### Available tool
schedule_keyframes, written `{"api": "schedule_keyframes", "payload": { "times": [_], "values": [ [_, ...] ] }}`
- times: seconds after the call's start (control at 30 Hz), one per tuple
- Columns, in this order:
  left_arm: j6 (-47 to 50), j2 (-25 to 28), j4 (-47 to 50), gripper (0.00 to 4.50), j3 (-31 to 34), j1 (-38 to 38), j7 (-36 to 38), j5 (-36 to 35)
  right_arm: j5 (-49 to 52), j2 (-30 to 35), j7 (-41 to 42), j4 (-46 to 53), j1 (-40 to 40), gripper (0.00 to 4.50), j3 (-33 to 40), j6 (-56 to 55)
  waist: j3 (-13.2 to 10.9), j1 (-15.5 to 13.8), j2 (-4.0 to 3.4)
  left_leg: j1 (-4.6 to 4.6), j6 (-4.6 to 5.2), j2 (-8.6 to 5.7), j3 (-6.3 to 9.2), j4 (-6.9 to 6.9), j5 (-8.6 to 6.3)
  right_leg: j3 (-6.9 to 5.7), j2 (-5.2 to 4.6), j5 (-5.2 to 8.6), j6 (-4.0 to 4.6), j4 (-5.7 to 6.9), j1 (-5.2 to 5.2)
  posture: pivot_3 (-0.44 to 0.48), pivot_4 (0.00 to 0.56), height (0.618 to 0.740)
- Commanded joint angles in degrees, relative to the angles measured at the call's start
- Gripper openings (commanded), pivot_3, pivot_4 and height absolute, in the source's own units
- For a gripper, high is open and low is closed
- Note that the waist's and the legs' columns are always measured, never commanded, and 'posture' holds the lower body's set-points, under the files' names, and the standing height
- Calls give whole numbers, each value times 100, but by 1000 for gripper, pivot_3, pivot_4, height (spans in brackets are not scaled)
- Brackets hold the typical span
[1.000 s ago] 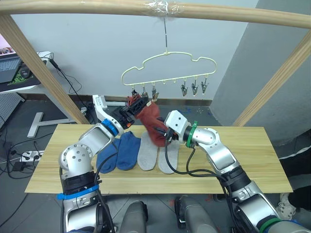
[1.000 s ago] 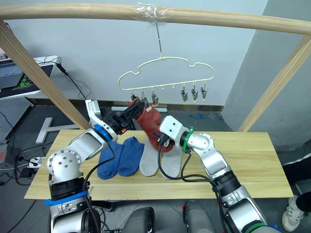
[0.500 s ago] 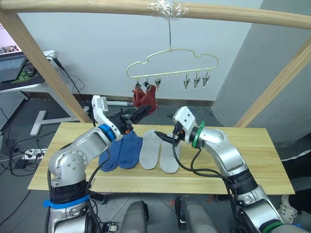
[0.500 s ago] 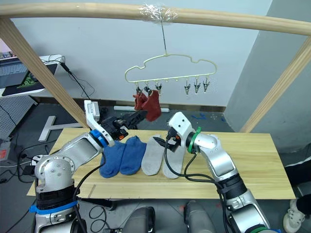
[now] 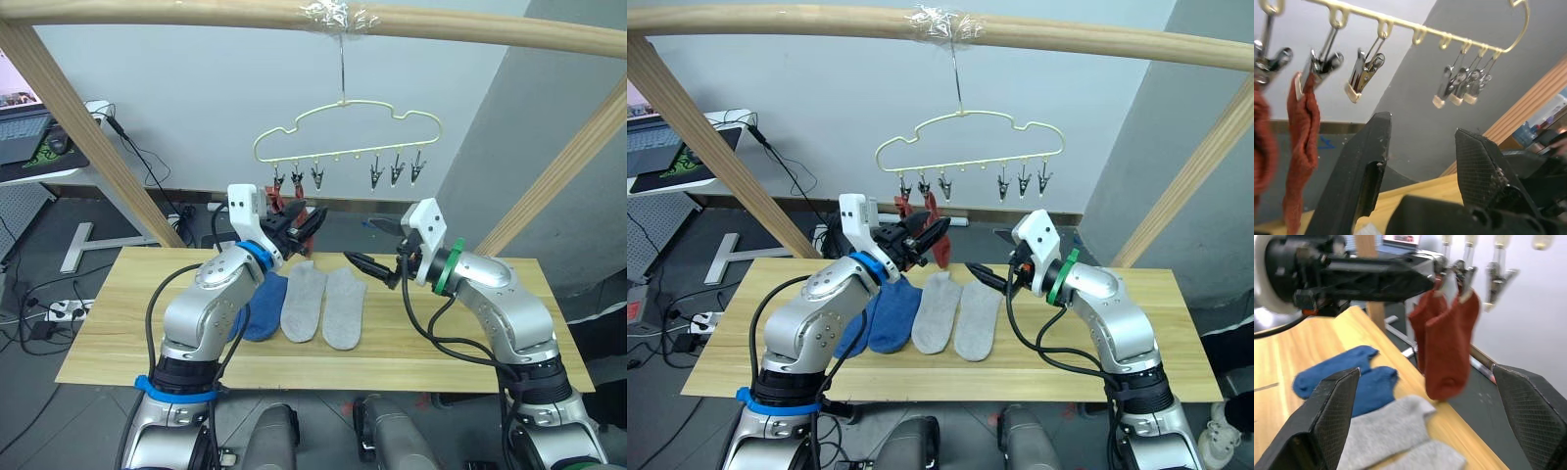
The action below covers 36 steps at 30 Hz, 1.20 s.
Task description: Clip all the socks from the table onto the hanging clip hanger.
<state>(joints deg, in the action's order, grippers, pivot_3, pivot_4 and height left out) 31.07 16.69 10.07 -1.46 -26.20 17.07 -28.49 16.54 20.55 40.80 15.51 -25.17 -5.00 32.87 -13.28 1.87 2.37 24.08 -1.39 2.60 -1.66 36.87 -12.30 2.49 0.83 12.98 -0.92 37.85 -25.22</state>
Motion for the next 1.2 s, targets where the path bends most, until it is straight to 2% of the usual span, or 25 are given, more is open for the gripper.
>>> {"api": "schedule_keyframes", "payload": {
  "times": [0.03,0.2,0.6,0.97,1.2],
  "values": [
    [-532,-193,-380,2373,0,-268,-19,408,248,13,-131,428,-124,4500,175,135,0,-2,0,1,0,0,1,0,0,-1,2,0,0,-1,0,-49,228,740],
    [-1333,-485,-1475,2373,-88,-727,-123,1113,497,124,-238,757,-108,4500,354,391,0,-1,0,6,0,-3,1,0,0,-2,2,0,-1,-5,-1,-63,228,740],
    [-2596,-831,-3292,2373,21,-1638,-92,1842,764,205,-591,977,-219,4500,538,685,0,24,1,17,1,-5,3,1,-1,-8,3,-1,-2,-10,-4,-96,228,740],
    [-3387,-960,-4187,2373,6,-2200,-158,2241,847,223,-763,931,-285,4500,528,645,-2,88,3,21,1,-5,3,1,-1,-11,3,-1,-4,-12,-6,-108,229,740],
    [-3619,-968,-4407,2373,-2,-2279,-145,2461,859,265,-763,915,-303,4500,539,642,-2,141,3,22,1,-5,3,-1,-1,-11,3,-2,-4,-13,-6,-108,229,740]
  ]
}}
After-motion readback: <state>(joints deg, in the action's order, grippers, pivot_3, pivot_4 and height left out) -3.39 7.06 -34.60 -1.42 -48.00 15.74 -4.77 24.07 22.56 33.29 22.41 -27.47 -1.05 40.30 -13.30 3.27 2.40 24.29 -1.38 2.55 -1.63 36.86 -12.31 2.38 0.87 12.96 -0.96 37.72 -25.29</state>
